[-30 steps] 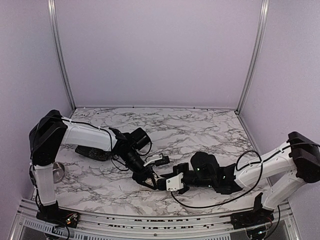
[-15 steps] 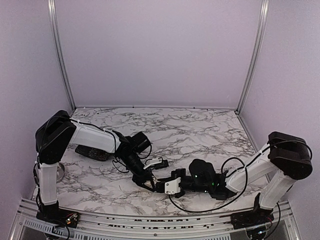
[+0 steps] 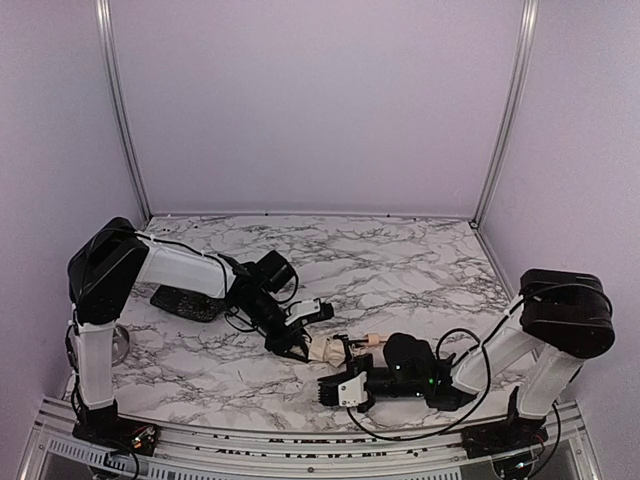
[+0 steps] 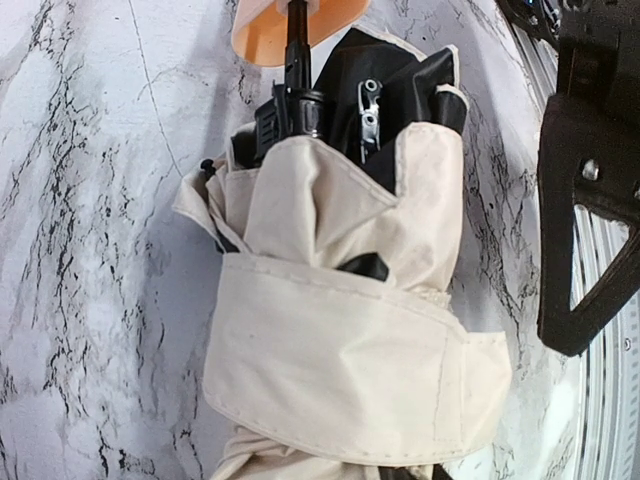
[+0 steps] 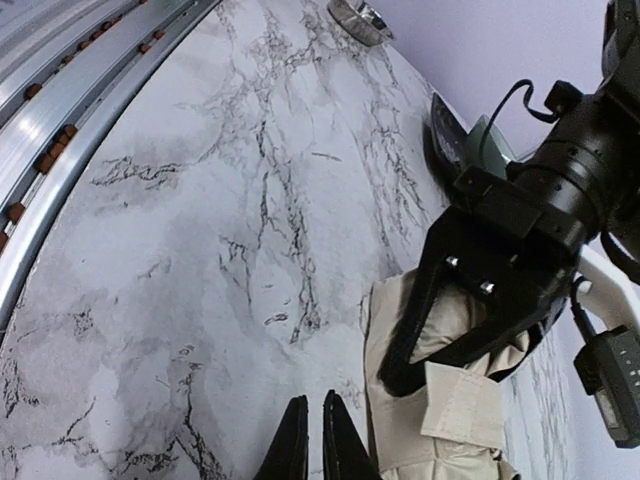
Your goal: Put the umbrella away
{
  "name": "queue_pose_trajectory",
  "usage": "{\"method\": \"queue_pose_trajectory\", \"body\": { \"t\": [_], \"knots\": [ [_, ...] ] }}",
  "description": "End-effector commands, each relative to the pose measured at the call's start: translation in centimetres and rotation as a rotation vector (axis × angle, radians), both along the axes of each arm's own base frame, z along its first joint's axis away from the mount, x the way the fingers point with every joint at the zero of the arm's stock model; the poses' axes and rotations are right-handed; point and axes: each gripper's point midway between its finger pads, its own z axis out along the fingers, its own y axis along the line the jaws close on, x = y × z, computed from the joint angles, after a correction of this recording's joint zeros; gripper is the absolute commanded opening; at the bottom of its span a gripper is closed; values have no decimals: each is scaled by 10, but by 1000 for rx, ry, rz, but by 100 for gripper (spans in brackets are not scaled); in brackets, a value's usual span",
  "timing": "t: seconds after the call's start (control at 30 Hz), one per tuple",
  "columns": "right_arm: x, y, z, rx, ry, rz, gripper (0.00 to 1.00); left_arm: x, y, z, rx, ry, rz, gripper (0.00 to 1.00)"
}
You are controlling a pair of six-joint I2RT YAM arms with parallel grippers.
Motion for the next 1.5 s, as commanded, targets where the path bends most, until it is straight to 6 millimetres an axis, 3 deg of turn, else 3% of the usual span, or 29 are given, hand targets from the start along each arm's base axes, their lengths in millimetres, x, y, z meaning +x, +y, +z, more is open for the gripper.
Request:
{"method": "queue_pose_trajectory", "body": {
  "t": [0.0,0.17,0.27,0.37,0.57,0.7,0.77,0.93,1.1,1.17,1.27,1.4,1.47],
  "knots": [
    [2,3,47,129,4,-8,8,-6,41,-58,261,-29,28,0],
    [5,-13,99,333,156,-110,17,16,31,-42,217,-104,133,0],
    [19,-22,121,448,416,-205,27,40,18,-5,115,-181,285,0],
    [55,-23,138,528,650,-374,33,72,13,44,3,-276,498,0],
    [102,-31,139,659,1058,-488,49,97,15,123,-192,-400,714,0],
    [111,-8,137,640,1154,-460,66,96,14,158,-260,-471,757,0],
    [116,1,144,662,1175,-427,68,96,14,169,-272,-504,772,0],
    [122,20,163,672,1186,-337,58,92,12,178,-275,-545,769,0],
    [132,19,155,674,1196,-368,48,83,7,184,-286,-570,732,0],
    [149,9,151,709,1181,-413,36,80,5,186,-291,-573,719,0],
    [157,6,151,734,1171,-428,12,76,1,187,-295,-583,694,0],
    [164,1,148,751,1163,-462,0,66,-3,190,-300,-592,650,0],
    [168,-3,140,748,1156,-503,0,61,-4,192,-308,-595,633,0]
  ]
}}
